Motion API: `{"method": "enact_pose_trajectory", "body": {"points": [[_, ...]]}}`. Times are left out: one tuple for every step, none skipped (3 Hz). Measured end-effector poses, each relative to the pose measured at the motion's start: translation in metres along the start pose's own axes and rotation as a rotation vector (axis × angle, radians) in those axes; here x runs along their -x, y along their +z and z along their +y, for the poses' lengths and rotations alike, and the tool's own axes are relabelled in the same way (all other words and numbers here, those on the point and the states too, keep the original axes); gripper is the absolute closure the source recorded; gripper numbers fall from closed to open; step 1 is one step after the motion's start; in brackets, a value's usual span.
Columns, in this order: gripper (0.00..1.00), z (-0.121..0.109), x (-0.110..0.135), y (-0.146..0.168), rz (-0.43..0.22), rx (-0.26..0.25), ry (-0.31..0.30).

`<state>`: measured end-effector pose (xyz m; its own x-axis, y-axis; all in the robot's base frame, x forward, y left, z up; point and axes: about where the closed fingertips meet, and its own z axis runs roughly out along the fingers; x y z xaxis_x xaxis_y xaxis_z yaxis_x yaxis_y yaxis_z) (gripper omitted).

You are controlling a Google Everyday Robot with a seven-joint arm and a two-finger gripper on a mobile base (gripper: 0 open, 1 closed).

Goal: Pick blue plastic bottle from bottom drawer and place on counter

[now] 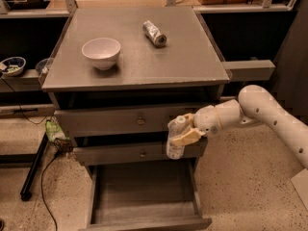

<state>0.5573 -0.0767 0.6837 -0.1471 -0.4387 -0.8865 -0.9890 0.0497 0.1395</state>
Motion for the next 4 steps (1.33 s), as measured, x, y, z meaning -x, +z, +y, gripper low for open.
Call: {"method": "enact_pose_trajectory", "body": {"points": [[1.00,0.000,0.000,0.000,0.000,0.000,0.000],[1.00,-0.008,0.002,-0.029,-0.017,-0.004,0.000],[1.00,0.000,0.025,-0.079,-0.003,-0.032,-0.012],[1.00,0.014,0.075,-0.120,0.024,-0.062,-0.081]]}}
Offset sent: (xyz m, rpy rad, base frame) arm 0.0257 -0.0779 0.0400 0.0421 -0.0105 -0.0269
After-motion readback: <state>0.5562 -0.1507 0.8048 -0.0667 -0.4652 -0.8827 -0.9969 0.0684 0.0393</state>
